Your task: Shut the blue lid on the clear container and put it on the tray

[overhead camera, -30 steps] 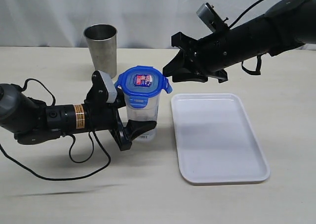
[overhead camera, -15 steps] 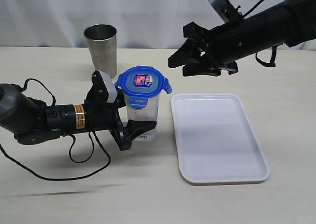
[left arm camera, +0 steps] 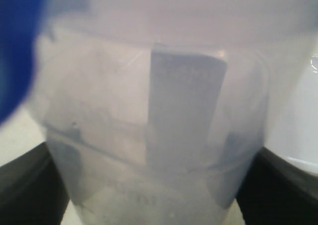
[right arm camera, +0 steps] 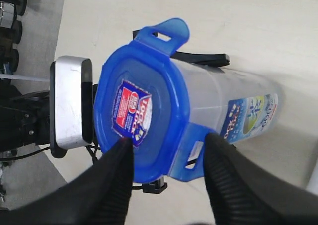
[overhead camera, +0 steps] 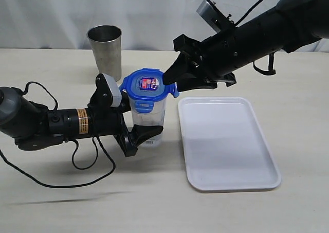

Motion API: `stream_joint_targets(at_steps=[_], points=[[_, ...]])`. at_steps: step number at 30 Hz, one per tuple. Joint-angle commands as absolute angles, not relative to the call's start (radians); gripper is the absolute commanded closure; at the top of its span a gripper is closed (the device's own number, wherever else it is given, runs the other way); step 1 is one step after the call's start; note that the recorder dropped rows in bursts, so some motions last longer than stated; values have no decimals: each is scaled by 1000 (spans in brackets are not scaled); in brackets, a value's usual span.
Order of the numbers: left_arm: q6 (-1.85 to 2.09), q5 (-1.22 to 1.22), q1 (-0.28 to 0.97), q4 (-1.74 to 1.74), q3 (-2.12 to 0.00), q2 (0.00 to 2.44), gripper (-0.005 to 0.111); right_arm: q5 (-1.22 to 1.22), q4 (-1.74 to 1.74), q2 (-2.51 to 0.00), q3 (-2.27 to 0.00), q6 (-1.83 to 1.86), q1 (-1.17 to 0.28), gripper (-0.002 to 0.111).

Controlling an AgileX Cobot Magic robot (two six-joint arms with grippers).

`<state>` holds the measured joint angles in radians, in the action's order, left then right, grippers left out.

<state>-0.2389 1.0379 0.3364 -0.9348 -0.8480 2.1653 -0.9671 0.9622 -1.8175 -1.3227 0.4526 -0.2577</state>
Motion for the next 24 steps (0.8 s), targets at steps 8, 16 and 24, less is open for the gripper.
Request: stream_joint_targets(at_steps=[8, 16, 24], points=[[-236, 1011, 333, -926, -852, 2170, 107, -951, 953, -1823, -1296, 458, -259, 65], [-236, 1011, 333, -924, -852, 2170, 107, -943, 959, -1843, -1296, 460, -259, 65], [-236, 1014, 333, -922, -852, 2170, 107, -941, 1014, -1872, -1296, 509, -259, 65]])
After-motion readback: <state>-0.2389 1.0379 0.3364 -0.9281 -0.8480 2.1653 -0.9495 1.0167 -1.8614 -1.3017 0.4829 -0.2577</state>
